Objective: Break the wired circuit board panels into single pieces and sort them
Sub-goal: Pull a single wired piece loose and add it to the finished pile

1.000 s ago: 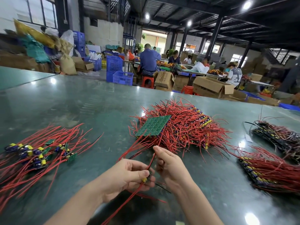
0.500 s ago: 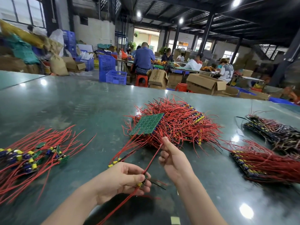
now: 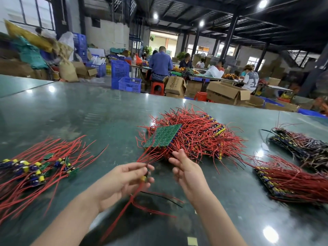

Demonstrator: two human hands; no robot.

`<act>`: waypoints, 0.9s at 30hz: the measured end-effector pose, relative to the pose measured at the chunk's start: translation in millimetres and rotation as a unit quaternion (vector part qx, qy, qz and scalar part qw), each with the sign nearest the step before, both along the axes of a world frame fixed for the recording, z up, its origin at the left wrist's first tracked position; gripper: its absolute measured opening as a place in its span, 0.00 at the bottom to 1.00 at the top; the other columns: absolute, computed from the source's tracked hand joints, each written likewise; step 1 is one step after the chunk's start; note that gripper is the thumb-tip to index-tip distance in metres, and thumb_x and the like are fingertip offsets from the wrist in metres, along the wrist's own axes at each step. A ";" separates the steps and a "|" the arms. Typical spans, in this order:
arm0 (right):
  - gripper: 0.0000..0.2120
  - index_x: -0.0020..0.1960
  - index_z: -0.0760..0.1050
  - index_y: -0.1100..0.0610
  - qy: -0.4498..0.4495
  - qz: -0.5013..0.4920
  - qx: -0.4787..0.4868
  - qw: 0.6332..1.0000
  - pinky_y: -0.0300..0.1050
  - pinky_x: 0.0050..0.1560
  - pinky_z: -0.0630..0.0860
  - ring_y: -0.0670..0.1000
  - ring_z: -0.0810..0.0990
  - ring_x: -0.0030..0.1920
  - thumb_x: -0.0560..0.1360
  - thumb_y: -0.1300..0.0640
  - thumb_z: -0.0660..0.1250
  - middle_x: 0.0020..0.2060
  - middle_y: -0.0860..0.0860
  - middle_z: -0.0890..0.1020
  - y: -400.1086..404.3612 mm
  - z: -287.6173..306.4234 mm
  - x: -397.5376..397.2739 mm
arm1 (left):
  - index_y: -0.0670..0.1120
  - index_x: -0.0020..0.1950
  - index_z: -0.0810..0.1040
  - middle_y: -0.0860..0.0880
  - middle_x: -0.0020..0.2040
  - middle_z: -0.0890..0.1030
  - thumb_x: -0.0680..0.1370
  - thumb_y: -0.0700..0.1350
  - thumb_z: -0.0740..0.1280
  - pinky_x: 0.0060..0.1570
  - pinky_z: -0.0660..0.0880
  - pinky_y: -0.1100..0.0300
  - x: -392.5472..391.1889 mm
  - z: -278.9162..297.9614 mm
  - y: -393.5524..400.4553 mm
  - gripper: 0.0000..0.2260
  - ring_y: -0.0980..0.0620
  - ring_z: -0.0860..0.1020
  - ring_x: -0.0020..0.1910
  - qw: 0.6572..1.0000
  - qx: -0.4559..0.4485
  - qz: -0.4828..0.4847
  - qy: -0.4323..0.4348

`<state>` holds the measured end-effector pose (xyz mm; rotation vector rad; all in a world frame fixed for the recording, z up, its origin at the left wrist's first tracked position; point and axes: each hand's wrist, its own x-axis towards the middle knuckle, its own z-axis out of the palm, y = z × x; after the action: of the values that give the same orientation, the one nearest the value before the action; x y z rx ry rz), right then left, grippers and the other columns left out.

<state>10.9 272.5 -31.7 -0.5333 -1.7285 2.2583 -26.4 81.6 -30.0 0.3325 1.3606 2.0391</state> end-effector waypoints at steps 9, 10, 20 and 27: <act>0.11 0.53 0.80 0.48 -0.001 0.171 0.613 0.771 0.44 0.55 0.70 0.40 0.71 0.44 0.74 0.45 0.67 0.47 0.42 0.81 -12.7 -23.0 1.2 | 0.40 0.53 0.77 0.43 0.42 0.81 0.76 0.35 0.67 0.26 0.76 0.68 -48.0 3.8 -64.1 0.07 0.53 0.81 0.32 0.927 -0.106 0.343 0.108; 0.13 0.55 0.79 0.48 0.004 0.189 0.623 0.759 0.44 0.57 0.69 0.42 0.72 0.48 0.74 0.44 0.67 0.49 0.43 0.81 -15.0 -23.9 2.1 | 0.41 0.54 0.77 0.42 0.44 0.80 0.75 0.36 0.69 0.26 0.76 0.66 -53.7 -0.3 -70.9 0.09 0.50 0.80 0.33 0.892 -0.170 0.389 0.154; 0.10 0.51 0.79 0.50 0.047 0.161 0.749 0.641 0.46 0.54 0.62 0.50 0.71 0.57 0.76 0.49 0.61 0.51 0.47 0.78 -22.4 -23.3 5.5 | 0.40 0.53 0.80 0.37 0.51 0.79 0.68 0.39 0.75 0.53 0.68 0.45 -50.0 -7.6 -75.4 0.15 0.36 0.73 0.53 0.546 -0.509 0.511 0.428; 0.05 0.33 0.80 0.50 0.123 0.013 0.760 0.638 0.42 0.42 0.71 0.48 0.80 0.35 0.62 0.51 0.75 0.32 0.45 0.80 -22.6 -10.2 10.2 | 0.50 0.42 0.76 0.54 0.38 0.78 0.63 0.55 0.79 0.38 0.72 0.63 5.2 -9.9 4.3 0.17 0.55 0.76 0.36 0.785 -0.365 0.175 0.469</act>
<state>21.1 250.0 -41.8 0.2149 -2.5575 0.1824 -21.2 86.0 -39.9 0.8411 2.8693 1.3864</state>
